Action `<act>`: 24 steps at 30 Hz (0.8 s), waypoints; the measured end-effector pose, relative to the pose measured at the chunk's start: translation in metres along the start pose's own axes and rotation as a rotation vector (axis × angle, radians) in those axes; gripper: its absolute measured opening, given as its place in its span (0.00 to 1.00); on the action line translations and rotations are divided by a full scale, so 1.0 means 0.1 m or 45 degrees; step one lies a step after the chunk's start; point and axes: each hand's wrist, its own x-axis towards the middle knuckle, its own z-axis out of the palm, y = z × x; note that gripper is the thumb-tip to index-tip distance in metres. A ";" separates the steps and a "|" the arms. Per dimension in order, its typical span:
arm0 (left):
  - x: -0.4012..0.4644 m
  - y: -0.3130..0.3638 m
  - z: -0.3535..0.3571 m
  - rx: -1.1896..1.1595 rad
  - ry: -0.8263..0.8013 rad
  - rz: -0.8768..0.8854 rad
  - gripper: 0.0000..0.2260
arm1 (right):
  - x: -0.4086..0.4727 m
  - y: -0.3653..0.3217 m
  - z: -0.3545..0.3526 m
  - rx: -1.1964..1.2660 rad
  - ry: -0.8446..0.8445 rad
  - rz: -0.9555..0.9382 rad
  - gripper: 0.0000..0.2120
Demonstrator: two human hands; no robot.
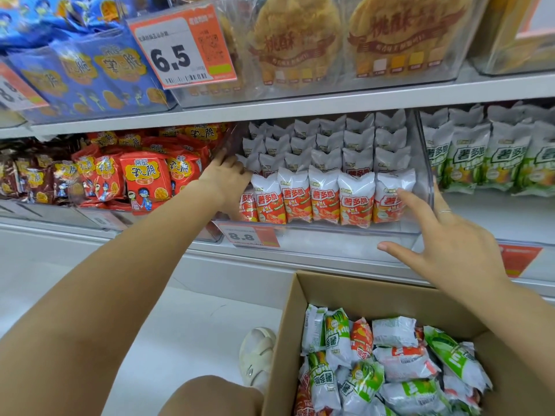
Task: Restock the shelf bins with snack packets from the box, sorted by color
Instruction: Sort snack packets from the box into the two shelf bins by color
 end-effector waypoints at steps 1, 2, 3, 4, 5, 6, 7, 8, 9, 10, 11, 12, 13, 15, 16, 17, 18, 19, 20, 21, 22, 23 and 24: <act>0.00 0.00 0.01 0.034 -0.012 0.004 0.42 | 0.00 0.00 0.01 -0.001 0.030 -0.011 0.40; 0.00 0.01 0.02 0.065 -0.021 0.003 0.42 | 0.00 0.00 0.01 -0.003 0.064 -0.024 0.40; -0.01 0.01 0.03 0.089 -0.022 -0.002 0.41 | 0.00 0.00 0.02 -0.009 0.095 -0.039 0.40; -0.01 0.02 0.04 0.104 -0.016 -0.011 0.41 | 0.00 0.00 0.02 -0.022 0.120 -0.052 0.40; -0.02 0.02 0.06 0.109 -0.001 -0.020 0.40 | 0.00 0.01 0.03 -0.038 0.140 -0.064 0.40; -0.03 0.03 0.07 0.104 0.027 -0.031 0.39 | 0.00 0.01 0.03 -0.047 0.155 -0.074 0.40; -0.03 0.04 0.08 0.093 0.060 -0.039 0.39 | 0.01 0.01 0.04 -0.046 0.167 -0.082 0.39; -0.04 0.05 0.10 0.084 0.087 -0.046 0.38 | 0.01 0.01 0.05 -0.036 0.177 -0.086 0.39; -0.04 0.06 0.11 0.083 0.105 -0.051 0.37 | 0.01 0.01 0.06 -0.025 0.181 -0.084 0.39; -0.05 0.07 0.12 0.086 0.114 -0.057 0.37 | 0.01 0.01 0.07 -0.019 0.181 -0.078 0.39; -0.05 0.08 0.12 0.090 0.121 -0.064 0.38 | 0.02 0.01 0.07 -0.021 0.178 -0.072 0.40; -0.04 0.08 0.13 0.090 0.132 -0.068 0.38 | 0.02 0.01 0.07 -0.026 0.173 -0.065 0.40; -0.04 0.08 0.14 0.084 0.146 -0.069 0.38 | 0.01 0.01 0.06 -0.032 0.169 -0.059 0.40; -0.02 0.08 0.17 0.066 0.179 -0.069 0.38 | 0.01 0.00 0.05 -0.044 0.171 -0.050 0.40; -0.02 0.08 0.17 0.064 0.198 -0.071 0.38 | 0.01 0.00 0.06 -0.049 0.181 -0.049 0.40; -0.01 0.09 0.18 0.066 0.216 -0.076 0.38 | 0.01 0.00 0.06 -0.054 0.192 -0.049 0.40; -0.01 0.09 0.19 0.065 0.230 -0.084 0.39 | 0.01 0.00 0.06 -0.059 0.202 -0.050 0.41; -0.01 0.09 0.19 0.056 0.244 -0.094 0.40 | 0.02 0.00 0.06 -0.064 0.209 -0.051 0.41; -0.01 0.10 0.20 0.037 0.255 -0.108 0.41 | 0.02 0.00 0.06 -0.068 0.213 -0.052 0.41; -0.01 0.11 0.20 0.017 0.267 -0.130 0.42 | 0.02 0.00 0.07 -0.073 0.216 -0.053 0.41; -0.01 0.12 0.20 0.001 0.275 -0.163 0.43 | 0.02 0.00 0.07 -0.078 0.219 -0.052 0.41; -0.01 0.13 0.20 -0.014 0.284 -0.210 0.44 | 0.02 0.00 0.07 -0.083 0.223 -0.050 0.41; -0.02 0.14 0.19 -0.034 0.301 -0.263 0.45 | 0.02 0.00 0.07 -0.083 0.227 -0.050 0.41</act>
